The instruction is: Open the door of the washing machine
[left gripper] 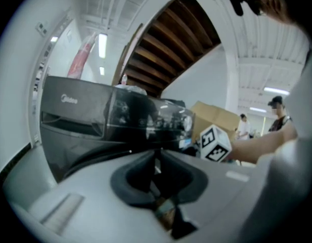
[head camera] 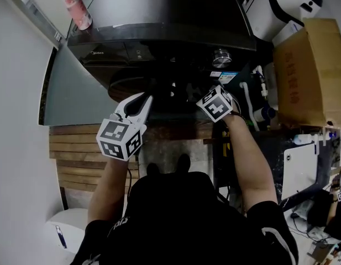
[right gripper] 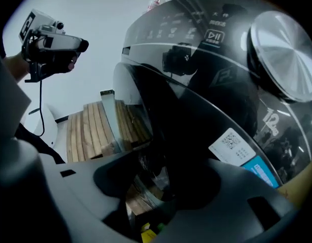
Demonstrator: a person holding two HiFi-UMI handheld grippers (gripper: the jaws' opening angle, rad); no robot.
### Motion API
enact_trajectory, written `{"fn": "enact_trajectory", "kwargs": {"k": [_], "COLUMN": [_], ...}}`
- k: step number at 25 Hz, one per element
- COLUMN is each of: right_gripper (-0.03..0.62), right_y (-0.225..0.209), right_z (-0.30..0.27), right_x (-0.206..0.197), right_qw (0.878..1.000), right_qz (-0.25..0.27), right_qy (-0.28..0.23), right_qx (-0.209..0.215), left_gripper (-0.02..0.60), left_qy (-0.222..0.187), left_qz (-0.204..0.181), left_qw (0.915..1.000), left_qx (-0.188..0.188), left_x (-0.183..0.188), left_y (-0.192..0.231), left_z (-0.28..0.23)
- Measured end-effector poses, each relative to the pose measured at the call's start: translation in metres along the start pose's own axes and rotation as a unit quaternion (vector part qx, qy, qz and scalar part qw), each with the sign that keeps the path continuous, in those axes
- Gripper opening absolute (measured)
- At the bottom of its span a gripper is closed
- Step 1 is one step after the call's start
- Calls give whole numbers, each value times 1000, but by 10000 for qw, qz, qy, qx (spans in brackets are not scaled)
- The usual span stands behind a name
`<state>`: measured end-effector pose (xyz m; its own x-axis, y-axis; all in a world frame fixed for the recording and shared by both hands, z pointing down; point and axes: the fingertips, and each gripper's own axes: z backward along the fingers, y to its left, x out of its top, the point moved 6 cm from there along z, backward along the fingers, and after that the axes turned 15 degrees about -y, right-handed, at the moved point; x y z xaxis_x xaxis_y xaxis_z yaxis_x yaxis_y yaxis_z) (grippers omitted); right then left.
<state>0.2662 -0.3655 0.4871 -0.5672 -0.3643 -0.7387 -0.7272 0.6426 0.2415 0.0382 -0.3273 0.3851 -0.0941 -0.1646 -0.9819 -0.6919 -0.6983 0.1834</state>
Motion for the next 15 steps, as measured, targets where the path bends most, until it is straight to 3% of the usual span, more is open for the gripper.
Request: {"fn": "enact_trajectory", "kwargs": {"k": [2, 5, 9, 15], "right_gripper": [222, 169, 173, 143], "right_y": [1, 1, 4, 3], "right_z": [-5, -7, -6, -3], "right_x": [-1, -4, -7, -7], "right_qw": [9990, 9958, 9953, 9943], "right_qz": [388, 838, 925, 1060], "right_qy": [237, 343, 17, 64], "right_qx": [28, -117, -269, 55], "left_gripper": [44, 44, 44, 43], "left_qy": [-13, 12, 61, 68], "left_qz": [122, 188, 308, 498], "left_qw": [9999, 9998, 9993, 9983], "left_qx": [25, 79, 220, 281], "left_x": [-2, -6, -14, -26], "left_y": [0, 0, 3, 1], "left_z": [5, 16, 34, 50]}}
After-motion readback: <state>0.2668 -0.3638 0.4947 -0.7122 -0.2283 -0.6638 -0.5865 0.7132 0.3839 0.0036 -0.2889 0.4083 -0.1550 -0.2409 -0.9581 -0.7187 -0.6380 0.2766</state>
